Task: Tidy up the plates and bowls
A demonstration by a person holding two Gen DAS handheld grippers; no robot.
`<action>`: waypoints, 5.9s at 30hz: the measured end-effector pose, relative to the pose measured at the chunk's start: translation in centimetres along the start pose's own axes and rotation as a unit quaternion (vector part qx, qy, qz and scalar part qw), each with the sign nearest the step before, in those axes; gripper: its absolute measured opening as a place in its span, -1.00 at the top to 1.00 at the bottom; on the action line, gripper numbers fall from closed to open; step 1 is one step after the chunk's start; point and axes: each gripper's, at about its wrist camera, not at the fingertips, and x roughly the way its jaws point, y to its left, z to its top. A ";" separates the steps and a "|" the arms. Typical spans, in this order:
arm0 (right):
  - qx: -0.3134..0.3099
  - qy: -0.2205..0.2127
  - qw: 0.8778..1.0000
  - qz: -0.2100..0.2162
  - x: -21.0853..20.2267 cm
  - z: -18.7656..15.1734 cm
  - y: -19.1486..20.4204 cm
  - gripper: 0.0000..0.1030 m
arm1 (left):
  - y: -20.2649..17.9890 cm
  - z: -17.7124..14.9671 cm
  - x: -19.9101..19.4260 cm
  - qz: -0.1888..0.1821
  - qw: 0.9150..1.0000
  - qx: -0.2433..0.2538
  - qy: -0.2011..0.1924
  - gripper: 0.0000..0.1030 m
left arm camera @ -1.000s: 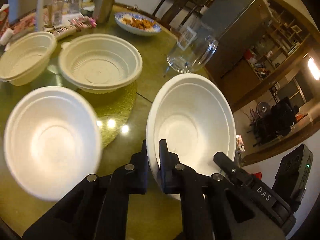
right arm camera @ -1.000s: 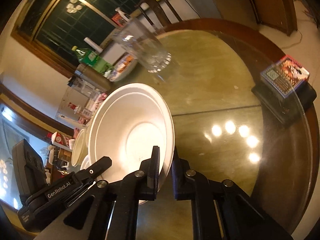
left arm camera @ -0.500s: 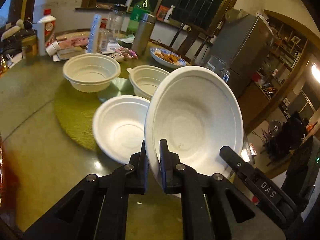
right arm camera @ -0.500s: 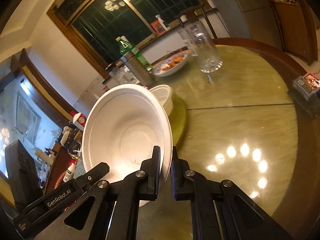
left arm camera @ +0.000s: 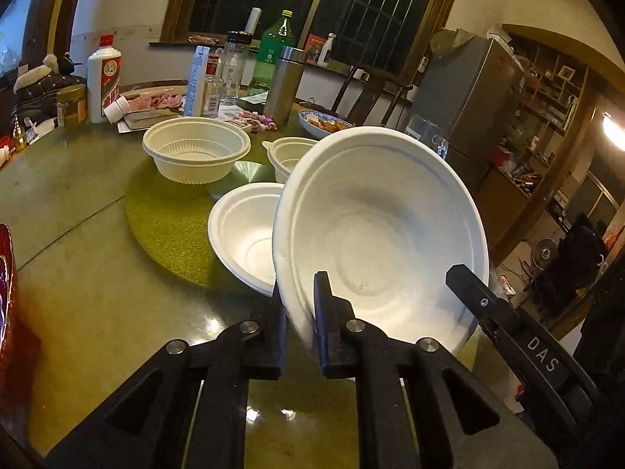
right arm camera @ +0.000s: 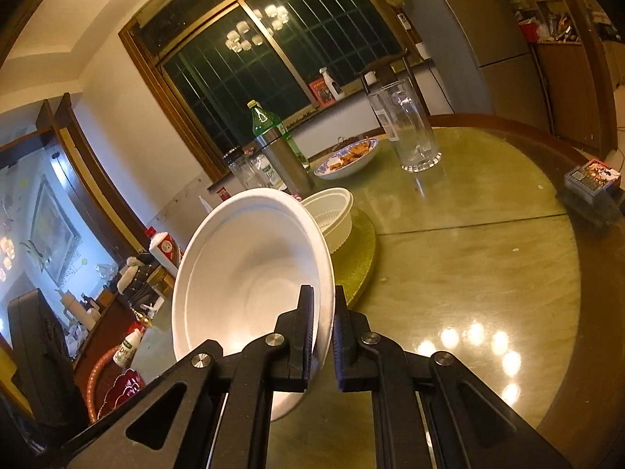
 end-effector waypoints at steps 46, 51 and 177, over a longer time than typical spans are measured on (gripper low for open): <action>-0.039 -0.044 0.998 -0.007 0.1 -0.7 0.6 0.83 | -0.5 -1.4 -1.1 0.015 0.998 0.024 -0.057 0.79; -0.037 -0.052 0.998 -0.006 0.1 -0.6 0.3 0.84 | -0.5 -1.3 -1.2 0.009 0.998 0.022 -0.061 0.79; -0.294 0.363 0.875 0.126 10.0 -16.2 28.6 0.61 | 24.5 -5.5 -14.7 0.207 0.954 -0.215 0.030 0.76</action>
